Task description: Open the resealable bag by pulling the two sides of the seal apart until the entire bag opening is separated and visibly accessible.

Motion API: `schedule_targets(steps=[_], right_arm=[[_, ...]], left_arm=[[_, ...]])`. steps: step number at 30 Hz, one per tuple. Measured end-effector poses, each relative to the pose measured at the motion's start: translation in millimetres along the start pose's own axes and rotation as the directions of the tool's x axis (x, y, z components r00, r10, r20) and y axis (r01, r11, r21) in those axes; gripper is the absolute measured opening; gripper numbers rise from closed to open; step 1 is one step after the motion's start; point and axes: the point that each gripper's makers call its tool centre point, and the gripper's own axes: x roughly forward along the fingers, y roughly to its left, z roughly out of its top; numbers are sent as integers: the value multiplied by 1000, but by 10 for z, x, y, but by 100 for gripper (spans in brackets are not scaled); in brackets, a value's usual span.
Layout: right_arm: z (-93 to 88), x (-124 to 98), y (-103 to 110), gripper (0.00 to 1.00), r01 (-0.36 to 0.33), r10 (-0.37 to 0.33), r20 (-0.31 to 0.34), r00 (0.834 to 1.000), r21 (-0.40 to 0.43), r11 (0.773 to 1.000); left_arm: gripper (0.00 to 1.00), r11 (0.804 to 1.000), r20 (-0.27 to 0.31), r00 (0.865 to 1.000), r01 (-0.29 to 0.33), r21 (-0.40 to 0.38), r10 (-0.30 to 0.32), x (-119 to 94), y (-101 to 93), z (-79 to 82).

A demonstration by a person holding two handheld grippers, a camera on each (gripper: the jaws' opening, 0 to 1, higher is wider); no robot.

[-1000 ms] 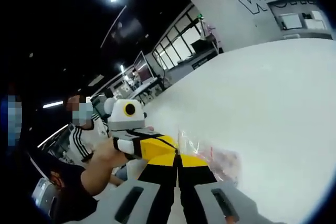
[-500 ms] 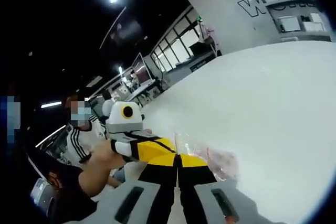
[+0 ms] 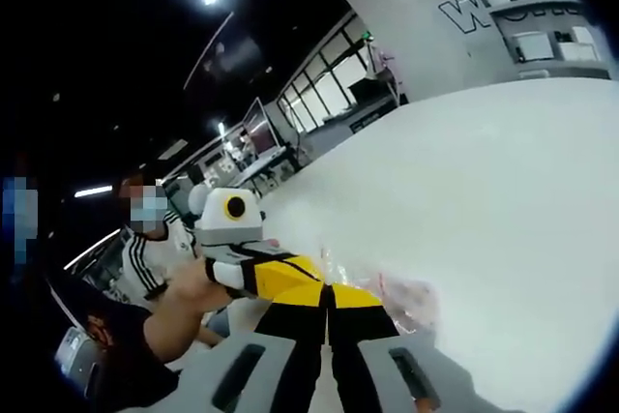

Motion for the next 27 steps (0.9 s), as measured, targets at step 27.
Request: schedule_targets(steps=[27], right_arm=[[11, -10, 15, 0, 4, -4, 7, 1000, -76, 997]], left_arm=[[1, 999, -8, 1000, -4, 34, 5, 0, -13, 24]])
